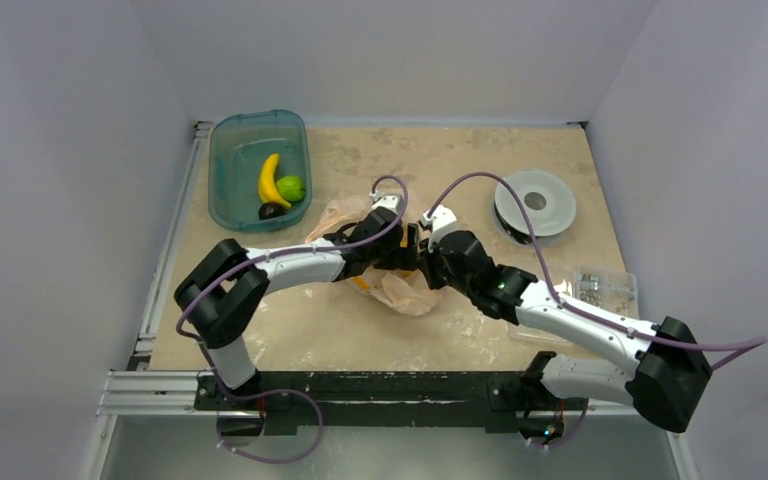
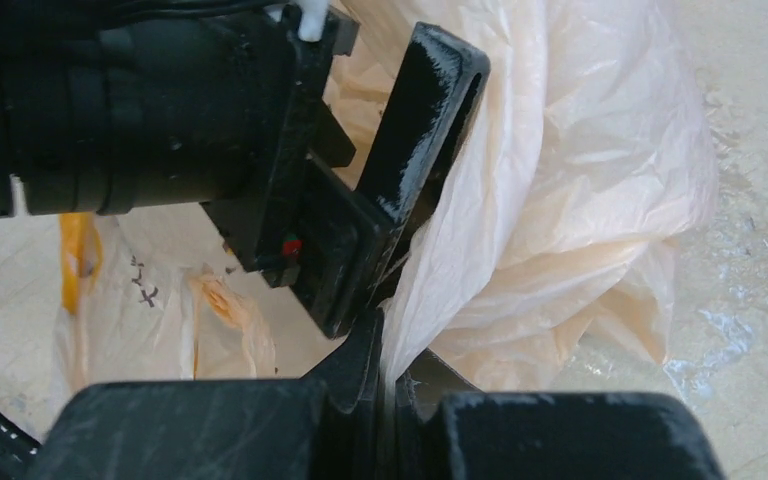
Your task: Take the fake fruits out of the plastic bag
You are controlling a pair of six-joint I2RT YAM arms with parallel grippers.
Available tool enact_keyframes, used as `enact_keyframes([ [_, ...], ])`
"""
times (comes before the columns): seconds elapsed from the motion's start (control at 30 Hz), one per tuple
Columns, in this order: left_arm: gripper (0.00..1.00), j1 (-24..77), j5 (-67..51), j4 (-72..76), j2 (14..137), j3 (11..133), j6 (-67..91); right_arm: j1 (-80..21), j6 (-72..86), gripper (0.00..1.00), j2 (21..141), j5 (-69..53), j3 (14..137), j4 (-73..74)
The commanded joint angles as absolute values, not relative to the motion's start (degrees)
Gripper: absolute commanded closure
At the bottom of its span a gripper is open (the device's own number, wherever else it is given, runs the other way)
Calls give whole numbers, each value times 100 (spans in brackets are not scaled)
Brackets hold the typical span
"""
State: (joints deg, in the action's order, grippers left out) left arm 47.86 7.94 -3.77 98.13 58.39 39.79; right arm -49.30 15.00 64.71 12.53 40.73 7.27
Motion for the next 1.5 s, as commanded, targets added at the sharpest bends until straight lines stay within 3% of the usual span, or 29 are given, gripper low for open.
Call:
enact_keyframes([
  [0.0,20,4738,850,181,10222,6313,3955,-4975,1477,100,6459,1016,4071,440],
  [0.2,69,4729,750,70,10221,6459,3900,-4977,1520,100,6283,1113,3975,567],
  [0.33,85,4720,519,24,9905,6341,3816,-4979,1721,100,6193,1167,3857,710],
  [0.63,90,4698,-55,-91,8787,5695,3674,-4978,2377,100,6003,1416,3659,1042],
  [1.1,93,4386,-2246,-531,7544,4961,3738,-4975,3200,100,6183,2282,3777,1233],
  [1.33,96,3845,-2858,-820,6603,4619,3593,-4975,3614,100,6185,2942,3894,1658],
  [1.47,96,3259,-2692,-1920,5926,4967,3107,-4966,4011,100,6159,3548,3916,2063],
])
